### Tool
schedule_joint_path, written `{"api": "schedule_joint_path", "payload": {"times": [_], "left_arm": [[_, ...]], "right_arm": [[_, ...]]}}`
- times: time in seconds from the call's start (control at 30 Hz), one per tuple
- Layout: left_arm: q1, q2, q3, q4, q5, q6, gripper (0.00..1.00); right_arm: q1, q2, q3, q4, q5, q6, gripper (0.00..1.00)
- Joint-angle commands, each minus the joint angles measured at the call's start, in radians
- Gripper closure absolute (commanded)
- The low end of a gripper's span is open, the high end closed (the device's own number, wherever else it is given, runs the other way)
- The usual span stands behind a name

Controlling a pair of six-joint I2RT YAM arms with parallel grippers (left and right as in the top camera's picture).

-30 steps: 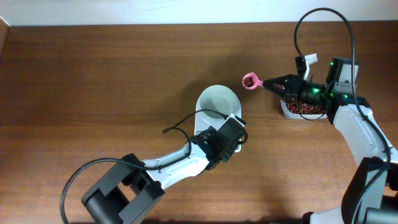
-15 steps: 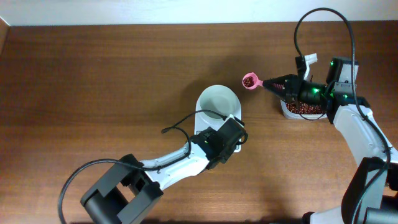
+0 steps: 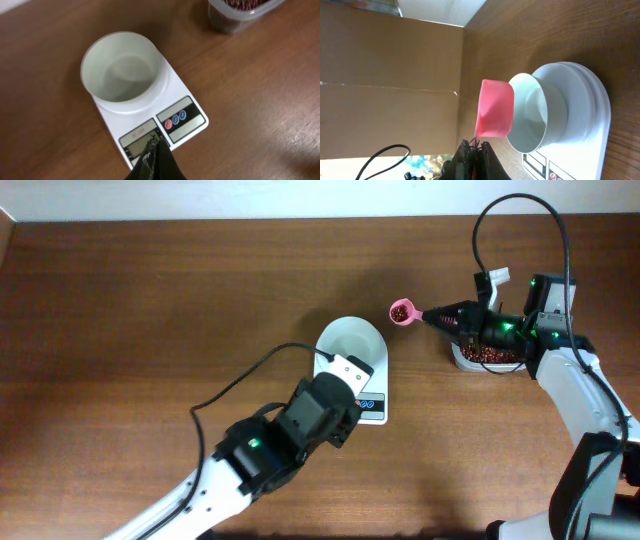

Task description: Scoop and weigh 50g on scale

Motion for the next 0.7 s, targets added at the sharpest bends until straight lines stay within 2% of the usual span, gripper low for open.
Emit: {"api": "schedule_joint_path", "payload": {"times": [0.0, 0.13, 0.3, 0.57, 0.67], "left_arm": [[0.006, 0.161, -0.003, 0.005, 0.042, 0.003, 1.0], [0.006, 0.357, -0.003, 0.099, 0.042, 0.003, 1.0], [0.008, 0.491, -0.003, 0.197, 0.031, 0.003, 1.0], [0.059, 0.554, -0.003, 0.241, 0.025, 0.005, 1.0], [0.054, 0.554, -0.003, 0.255, 0.085, 0.11, 1.0]], "right_arm": [[-0.001, 0.005, 0.013, 0.003, 0.002, -0.006, 0.96], [-0.001, 0.005, 0.013, 0.003, 0.001, -0.006, 0.96], [-0.001, 0.005, 0.013, 0.003, 0.001, -0.006, 0.96], [-0.001, 0.005, 0.013, 0.003, 0.001, -0.006, 0.96], [-0.001, 0.005, 0.013, 0.003, 0.001, -0.006, 0.96]]}}
